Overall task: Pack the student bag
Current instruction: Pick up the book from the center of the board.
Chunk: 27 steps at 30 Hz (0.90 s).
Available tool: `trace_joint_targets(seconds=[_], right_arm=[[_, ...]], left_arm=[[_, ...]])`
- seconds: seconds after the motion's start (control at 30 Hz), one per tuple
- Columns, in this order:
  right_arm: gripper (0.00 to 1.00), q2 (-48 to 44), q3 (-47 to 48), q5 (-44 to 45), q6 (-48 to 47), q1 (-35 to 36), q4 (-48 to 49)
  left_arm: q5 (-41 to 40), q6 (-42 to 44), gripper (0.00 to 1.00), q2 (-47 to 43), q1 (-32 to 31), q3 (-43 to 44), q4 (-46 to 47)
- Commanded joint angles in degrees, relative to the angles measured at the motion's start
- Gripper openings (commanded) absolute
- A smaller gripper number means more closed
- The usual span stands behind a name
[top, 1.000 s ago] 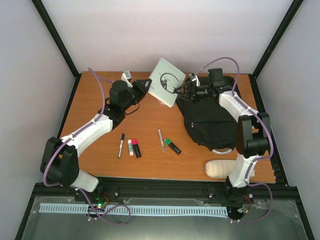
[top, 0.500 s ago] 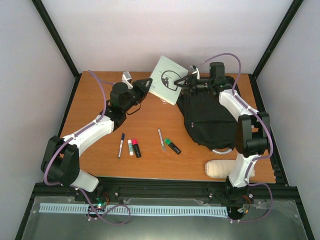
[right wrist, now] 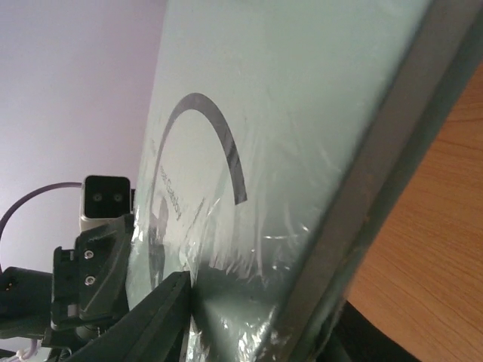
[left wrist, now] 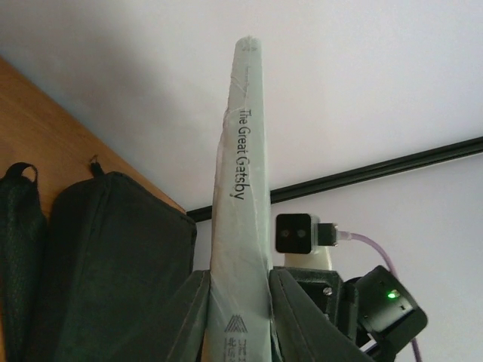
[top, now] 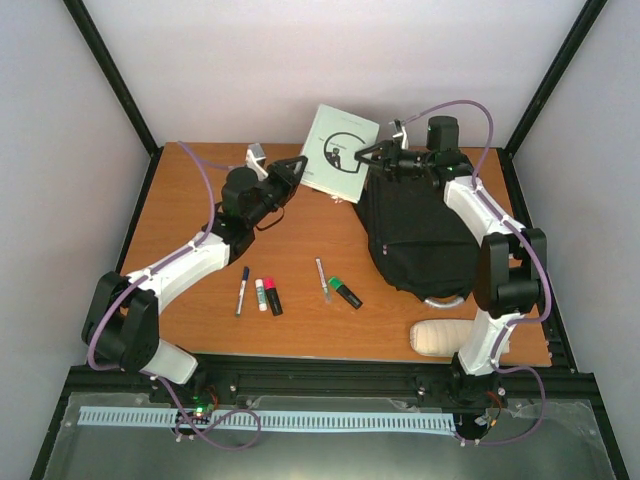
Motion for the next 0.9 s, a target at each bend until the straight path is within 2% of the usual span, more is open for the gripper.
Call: trace_joint_targets(seconds=[0.0,0.17,0.37,0.5,0.63,0.73,0.87], right_arm=[[0.35,-3.7,2.2,-0.8,1.8,0.5,6.0],[0.35,-4.6,1.5,-0.7,2.9,0.5,6.6],[0.37,-3.9,1.4,-1.1,2.5,0.6,5.0],[0.35,-3.4,1.5,-1.5,1.8,0.7,3.5],[0.28,-3.1,1.9,-1.6,2.1,0.7,3.8],[0.15,-3.1,3.4,-1.8,1.6,0.6,3.1],[0.03,-3.7,5.4,-0.7,-1.2,-1.1,-0.2]], left_arm=[[2.0,2.5,0.2,-0.8,-1.7,-0.1,-0.2],[2.7,3.8,0.28,0.0,-1.8,0.7,-2.6],[5.1,5.1,0.26,1.9,-2.2,1.7,-1.1],[6.1,6.8,0.24,2.5,-2.5,2.7,-0.9],[7.0,7.7,0.27,3.4,-2.7,3.9,-2.1],[7.6,8.5,0.32,4.1,-2.7,4.9,-4.0],[5.4,10.4,0.53,3.3,-2.7,5.5,-9.5]])
